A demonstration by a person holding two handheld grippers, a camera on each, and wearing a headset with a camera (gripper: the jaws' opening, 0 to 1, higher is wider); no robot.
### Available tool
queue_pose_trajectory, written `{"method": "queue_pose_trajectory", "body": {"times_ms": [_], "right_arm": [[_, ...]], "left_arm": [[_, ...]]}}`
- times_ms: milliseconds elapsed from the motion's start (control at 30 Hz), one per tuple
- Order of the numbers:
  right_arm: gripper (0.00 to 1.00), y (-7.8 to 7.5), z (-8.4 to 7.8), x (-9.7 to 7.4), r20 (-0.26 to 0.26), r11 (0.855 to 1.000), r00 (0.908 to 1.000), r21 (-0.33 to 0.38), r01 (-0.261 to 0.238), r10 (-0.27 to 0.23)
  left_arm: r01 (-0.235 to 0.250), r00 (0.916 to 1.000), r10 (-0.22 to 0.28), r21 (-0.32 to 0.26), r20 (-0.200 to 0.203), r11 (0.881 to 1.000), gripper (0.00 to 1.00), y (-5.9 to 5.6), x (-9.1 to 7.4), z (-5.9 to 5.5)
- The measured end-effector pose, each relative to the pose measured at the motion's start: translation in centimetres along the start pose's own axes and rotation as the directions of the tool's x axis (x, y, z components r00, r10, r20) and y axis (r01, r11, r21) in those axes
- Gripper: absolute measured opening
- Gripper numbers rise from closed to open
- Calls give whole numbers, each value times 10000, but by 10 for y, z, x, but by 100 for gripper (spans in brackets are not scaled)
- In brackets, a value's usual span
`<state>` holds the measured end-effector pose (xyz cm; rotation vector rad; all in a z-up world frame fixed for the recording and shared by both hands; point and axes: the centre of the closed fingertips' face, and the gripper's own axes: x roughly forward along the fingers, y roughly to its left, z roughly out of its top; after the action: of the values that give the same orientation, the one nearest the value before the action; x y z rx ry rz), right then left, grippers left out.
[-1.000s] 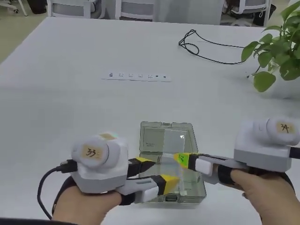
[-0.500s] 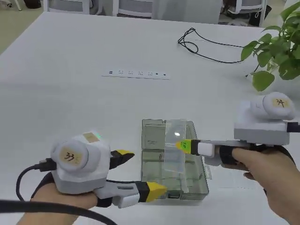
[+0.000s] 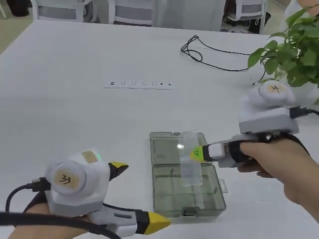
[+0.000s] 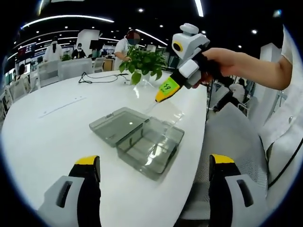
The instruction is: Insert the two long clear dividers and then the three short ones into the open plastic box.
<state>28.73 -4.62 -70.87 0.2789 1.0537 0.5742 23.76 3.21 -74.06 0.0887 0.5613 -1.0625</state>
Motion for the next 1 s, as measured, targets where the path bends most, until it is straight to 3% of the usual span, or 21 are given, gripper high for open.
{"method": "queue_pose_trajectory", "body": {"times_ms": [133, 233, 333, 433, 533, 600, 833, 1000], "right_arm": [[7, -5, -2, 9, -418, 9991, 9985, 236, 359, -349], [7, -11, -13, 18, -837, 9966, 9946, 496, 658, -615], [7, -19, -25, 27, -1478, 9921, 9856, 822, 946, -817], [7, -18, -35, 32, -1840, 9884, 9804, 1198, 939, -708], [7, -23, -41, 39, -2174, 9850, 9716, 1224, 1218, -932], [7, -32, -44, 46, -2317, 9827, 9681, 1334, 1283, -950], [6, -36, -50, 54, -2867, 9764, 9508, 1414, 1632, -1174], [6, -39, -52, 57, -2976, 9736, 9475, 1539, 1685, -1169]], "left_arm": [[322, 9995, -319, 372, -73, 9988, 100, -1, 1, -4], [471, 9988, -461, 547, -190, 9974, 100, 0, 3, -10], [587, 9981, -574, 654, -221, 9961, 100, 1, 4, -14], [660, 9977, -649, 658, -191, 9956, 100, 1, 5, -16], [730, 9972, -717, 712, -205, 9948, 100, 1, 7, -17], [788, 9968, -781, 651, -140, 9948, 100, 0, 8, -17], [835, 9965, -837, 536, 21, 9951, 100, -1, 8, -17], [824, 9965, -831, 429, 134, 9957, 100, 0, 8, -17]]}}
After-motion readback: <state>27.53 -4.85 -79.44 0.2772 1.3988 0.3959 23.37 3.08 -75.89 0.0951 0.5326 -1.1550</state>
